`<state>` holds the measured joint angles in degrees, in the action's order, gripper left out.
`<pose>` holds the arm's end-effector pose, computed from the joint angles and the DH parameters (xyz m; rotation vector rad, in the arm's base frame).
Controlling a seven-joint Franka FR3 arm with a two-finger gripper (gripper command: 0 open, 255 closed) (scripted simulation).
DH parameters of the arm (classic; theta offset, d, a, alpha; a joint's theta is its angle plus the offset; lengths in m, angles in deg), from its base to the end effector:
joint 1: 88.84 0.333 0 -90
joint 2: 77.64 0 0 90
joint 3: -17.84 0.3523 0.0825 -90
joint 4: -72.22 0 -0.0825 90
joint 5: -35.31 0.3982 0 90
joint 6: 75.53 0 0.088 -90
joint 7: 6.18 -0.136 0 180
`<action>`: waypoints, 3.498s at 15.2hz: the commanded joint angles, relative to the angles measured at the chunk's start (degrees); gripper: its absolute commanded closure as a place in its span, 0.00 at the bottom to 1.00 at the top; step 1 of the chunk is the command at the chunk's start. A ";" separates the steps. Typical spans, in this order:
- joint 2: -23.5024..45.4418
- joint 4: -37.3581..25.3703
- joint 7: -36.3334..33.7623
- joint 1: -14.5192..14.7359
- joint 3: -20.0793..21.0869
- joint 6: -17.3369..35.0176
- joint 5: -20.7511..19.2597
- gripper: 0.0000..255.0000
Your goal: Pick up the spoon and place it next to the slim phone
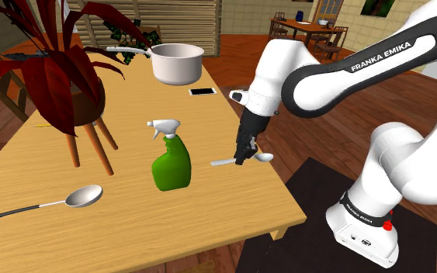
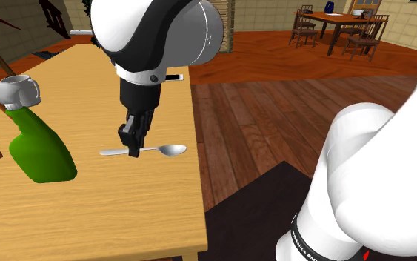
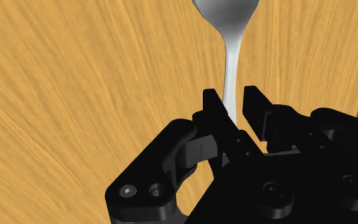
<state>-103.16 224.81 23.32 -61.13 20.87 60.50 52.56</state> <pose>0.3387 0.2113 0.3923 -2.6703 -1.2038 -0.2282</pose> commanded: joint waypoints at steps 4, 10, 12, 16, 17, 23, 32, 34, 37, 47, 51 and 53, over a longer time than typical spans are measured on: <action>-2.03 -1.99 -1.06 -0.42 0.02 -3.99 -0.91 1.00; 6.16 -9.55 6.77 -3.54 -6.01 -4.95 -2.47 1.00; 9.12 -12.56 9.26 -4.37 -7.83 -5.52 -2.60 1.00; 15.33 -19.29 14.12 -5.89 -11.10 -7.13 -2.23 1.00; 16.94 -21.12 15.31 -6.29 -11.83 -7.63 -2.02 1.00; 27.15 -33.39 21.98 -8.90 -15.44 -11.54 0.01 1.00; 44.57 -56.95 29.47 -14.97 -18.07 -20.54 4.13 1.00; 48.97 -63.44 30.49 -16.76 -18.23 -23.15 4.99 1.00; 55.78 -73.94 31.41 -19.63 -18.18 -27.41 6.11 1.00; 57.73 -69.36 33.47 -19.50 -17.60 -21.20 7.32 1.00; 58.95 -67.87 34.41 -19.53 -17.28 -18.63 7.99 1.00; 58.95 -67.87 34.41 -19.53 -17.28 -18.63 7.99 1.00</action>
<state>-44.38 156.96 57.65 -80.63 3.56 41.70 60.48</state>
